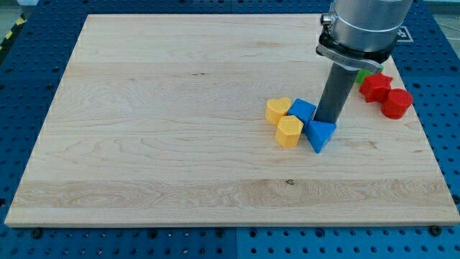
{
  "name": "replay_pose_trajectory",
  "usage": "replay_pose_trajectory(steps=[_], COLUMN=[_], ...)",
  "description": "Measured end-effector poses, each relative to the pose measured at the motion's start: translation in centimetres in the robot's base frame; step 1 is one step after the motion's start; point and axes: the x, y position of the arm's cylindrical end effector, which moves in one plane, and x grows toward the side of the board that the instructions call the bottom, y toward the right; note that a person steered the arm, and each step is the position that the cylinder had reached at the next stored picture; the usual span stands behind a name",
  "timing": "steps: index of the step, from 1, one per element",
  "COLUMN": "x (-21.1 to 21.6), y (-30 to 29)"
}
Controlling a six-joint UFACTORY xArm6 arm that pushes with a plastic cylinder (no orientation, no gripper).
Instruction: Push the blue cube and yellow heart away from the yellow hexagon
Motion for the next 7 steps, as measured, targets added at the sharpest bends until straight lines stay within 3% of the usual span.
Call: replay_pose_trajectory(steps=[4, 7], x=[0.5, -3.4], y=[-6.9, -7.4])
